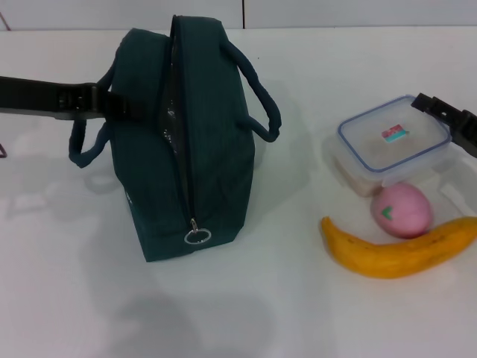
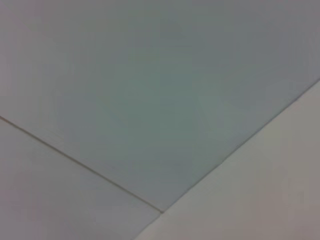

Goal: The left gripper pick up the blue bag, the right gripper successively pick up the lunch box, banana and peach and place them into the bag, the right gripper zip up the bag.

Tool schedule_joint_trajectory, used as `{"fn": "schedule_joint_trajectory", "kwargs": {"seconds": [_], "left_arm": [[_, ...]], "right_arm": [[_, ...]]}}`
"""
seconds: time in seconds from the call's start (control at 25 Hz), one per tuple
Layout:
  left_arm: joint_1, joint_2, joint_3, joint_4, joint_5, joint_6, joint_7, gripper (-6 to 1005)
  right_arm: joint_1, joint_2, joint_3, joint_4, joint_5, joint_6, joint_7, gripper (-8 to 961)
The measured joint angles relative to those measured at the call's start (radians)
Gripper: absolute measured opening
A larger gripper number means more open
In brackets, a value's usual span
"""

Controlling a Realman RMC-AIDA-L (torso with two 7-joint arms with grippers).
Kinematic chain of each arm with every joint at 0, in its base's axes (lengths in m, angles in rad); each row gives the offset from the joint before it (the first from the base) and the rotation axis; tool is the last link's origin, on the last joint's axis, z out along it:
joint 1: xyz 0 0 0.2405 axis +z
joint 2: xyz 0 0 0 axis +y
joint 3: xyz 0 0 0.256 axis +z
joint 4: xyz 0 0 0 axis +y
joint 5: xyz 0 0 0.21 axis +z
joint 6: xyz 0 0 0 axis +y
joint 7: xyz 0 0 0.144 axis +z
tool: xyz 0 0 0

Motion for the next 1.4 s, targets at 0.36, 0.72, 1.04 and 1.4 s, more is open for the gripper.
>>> {"fn": "schedule_joint_trajectory", "kwargs": {"seconds": [0.36,0.72,1.04,1.4], "left_arm": [[-0.001,0.001,0.0,-0.005,0.0,0.0,0.002,36],[-0.002,0.001,0.0,-0.006,0.0,0.0,0.004,35],[-0.006,0.001,0.0,-0.02,0.001,0.0,0.005,35],[-0.007,0.001,0.0,-0.02,0.005,0.0,0.005,35]], "right_arm": [[0.0,0.008,0.013,0.0,0.01,-0.065,0.012,678],[0.012,0.012,0.012,0.003,0.024,-0.106,0.036,539],[0.026,0.016,0.014,0.027,0.028,-0.138,0.054,522],[0.028,0.018,0.013,0.036,0.036,-0.159,0.063,389]]}}
